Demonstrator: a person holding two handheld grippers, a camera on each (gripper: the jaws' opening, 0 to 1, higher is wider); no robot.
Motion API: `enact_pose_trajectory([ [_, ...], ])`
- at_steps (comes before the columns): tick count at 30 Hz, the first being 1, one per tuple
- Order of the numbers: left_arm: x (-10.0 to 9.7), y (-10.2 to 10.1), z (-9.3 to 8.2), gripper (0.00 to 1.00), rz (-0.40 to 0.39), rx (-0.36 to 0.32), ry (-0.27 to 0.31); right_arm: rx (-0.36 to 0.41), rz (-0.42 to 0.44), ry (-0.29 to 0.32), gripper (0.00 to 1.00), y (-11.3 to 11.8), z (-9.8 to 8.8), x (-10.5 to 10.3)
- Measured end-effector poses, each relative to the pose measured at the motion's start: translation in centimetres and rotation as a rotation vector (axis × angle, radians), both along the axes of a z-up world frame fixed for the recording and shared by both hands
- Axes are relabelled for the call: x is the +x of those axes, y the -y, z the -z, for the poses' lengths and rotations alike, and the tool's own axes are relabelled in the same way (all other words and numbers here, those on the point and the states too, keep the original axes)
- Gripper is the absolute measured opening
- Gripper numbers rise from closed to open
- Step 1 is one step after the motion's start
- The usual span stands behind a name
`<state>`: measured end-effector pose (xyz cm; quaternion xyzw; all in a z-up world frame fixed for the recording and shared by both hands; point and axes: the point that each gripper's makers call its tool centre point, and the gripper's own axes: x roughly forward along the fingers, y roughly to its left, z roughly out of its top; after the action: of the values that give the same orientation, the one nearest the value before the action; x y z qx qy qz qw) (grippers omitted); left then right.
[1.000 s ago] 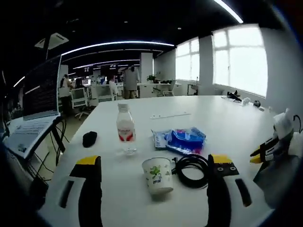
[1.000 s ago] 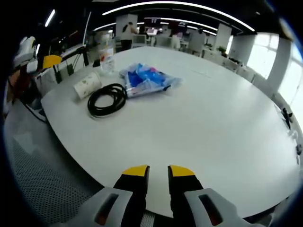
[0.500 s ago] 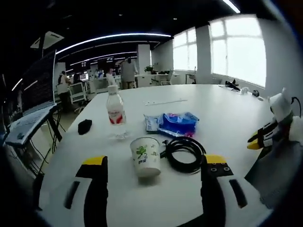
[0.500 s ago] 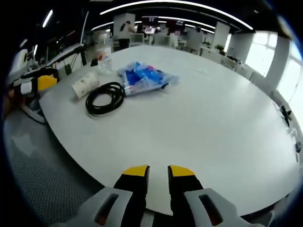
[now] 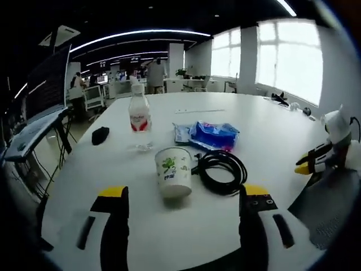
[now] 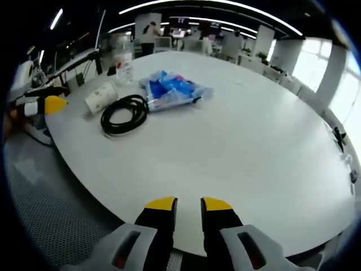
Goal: Arrange the tabletop items into an orderly group along one side of the table until the central work area is clear of visible clutter.
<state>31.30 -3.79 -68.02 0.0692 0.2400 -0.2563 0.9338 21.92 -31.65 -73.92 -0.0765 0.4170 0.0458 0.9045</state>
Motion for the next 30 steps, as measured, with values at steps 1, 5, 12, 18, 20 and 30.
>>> enact_pose_trajectory([
  [1, 0.0, -0.2, 0.3, 0.79, -0.003, 0.003, -0.011, 0.004, 0.006, 0.007, 0.16, -0.1, -0.1, 0.1],
  [5, -0.1, -0.4, 0.8, 0.78, -0.009, 0.006, -0.041, 0.004, 0.013, 0.022, 0.18, -0.1, -0.3, 0.3],
  [12, -0.4, -0.2, 0.9, 0.74, 0.008, 0.012, -0.049, 0.008, 0.004, 0.021, 0.2, -0.4, -0.3, 0.3],
  [18, -0.4, -0.2, 1.0, 0.73, 0.015, 0.013, -0.05, -0.001, -0.021, 0.002, 0.2, -0.9, 0.0, 0.2],
  [20, -0.4, -0.2, 1.1, 0.73, 0.014, 0.01, -0.055, -0.005, -0.03, -0.006, 0.2, -1.0, 0.1, 0.2],
  [30, -0.6, -0.1, 1.4, 0.73, 0.026, 0.03, -0.067, 0.009, -0.047, 0.007, 0.26, -1.3, -0.1, 0.4],
])
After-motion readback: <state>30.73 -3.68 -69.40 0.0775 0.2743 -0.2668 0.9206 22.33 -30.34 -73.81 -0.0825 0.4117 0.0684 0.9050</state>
